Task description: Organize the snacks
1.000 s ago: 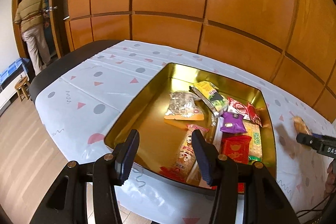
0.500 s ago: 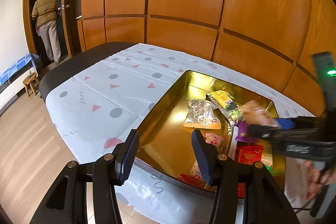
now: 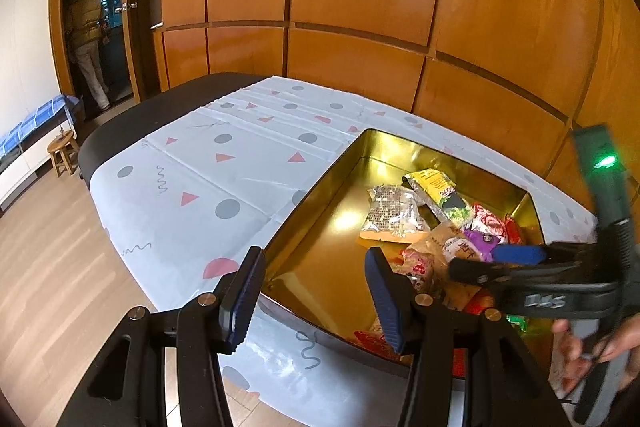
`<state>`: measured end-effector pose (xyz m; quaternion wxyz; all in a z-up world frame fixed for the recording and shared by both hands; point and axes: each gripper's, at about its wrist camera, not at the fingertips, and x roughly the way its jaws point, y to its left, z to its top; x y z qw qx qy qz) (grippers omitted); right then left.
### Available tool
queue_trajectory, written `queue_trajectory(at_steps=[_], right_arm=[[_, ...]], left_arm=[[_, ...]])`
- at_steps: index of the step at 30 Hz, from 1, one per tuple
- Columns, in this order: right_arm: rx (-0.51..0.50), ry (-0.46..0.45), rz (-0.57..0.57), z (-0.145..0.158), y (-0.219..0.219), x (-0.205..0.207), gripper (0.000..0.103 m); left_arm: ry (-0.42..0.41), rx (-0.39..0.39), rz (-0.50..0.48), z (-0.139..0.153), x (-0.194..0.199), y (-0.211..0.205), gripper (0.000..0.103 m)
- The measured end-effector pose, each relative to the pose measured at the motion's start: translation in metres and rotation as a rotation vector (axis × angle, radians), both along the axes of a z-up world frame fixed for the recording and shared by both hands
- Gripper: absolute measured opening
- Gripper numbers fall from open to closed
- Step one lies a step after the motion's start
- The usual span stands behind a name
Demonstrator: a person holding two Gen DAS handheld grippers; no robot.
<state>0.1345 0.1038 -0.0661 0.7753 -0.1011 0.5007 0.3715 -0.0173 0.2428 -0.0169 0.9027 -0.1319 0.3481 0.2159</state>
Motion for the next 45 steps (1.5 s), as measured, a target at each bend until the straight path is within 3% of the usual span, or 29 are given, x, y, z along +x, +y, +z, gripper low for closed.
queue_trajectory(at_steps=[4,5,6,7,9,14,29,34,39,45], right_arm=[[0.012,-0.010,0.022,0.007,-0.013,-0.008,0.077],[0.005,-0.011,0.023,0.006,-0.014,-0.010,0.068],[-0.014,-0.023,0.026,0.004,-0.013,-0.012,0.043],[-0.049,-0.035,0.029,0.002,-0.010,-0.013,0.034],[-0.071,-0.019,0.024,-0.005,-0.006,-0.013,0.030],[-0.066,-0.005,-0.006,-0.009,-0.005,-0.010,0.030],[0.000,-0.065,-0.083,0.016,-0.035,-0.035,0.036],[0.019,-0.130,-0.171,0.029,-0.058,-0.049,0.044],[0.023,-0.211,-0.271,0.038,-0.085,-0.068,0.060],[0.029,-0.293,-0.325,0.047,-0.112,-0.090,0.069]], left_arm=[[0.005,-0.006,0.010,-0.002,0.000,0.003,0.052],[0.002,-0.006,0.013,-0.001,-0.001,0.004,0.052],[0.000,-0.008,0.014,-0.001,-0.001,0.005,0.052],[0.000,-0.008,0.013,0.000,-0.001,0.005,0.052],[0.000,-0.001,0.008,0.001,-0.001,0.003,0.052],[0.000,0.002,-0.006,0.002,0.000,-0.001,0.052],[-0.005,0.019,-0.066,0.011,0.001,-0.028,0.052],[-0.010,0.031,-0.082,0.014,-0.001,-0.039,0.052],[-0.008,0.040,-0.084,0.014,-0.003,-0.053,0.053],[-0.038,0.068,-0.094,0.022,-0.006,-0.073,0.061]])
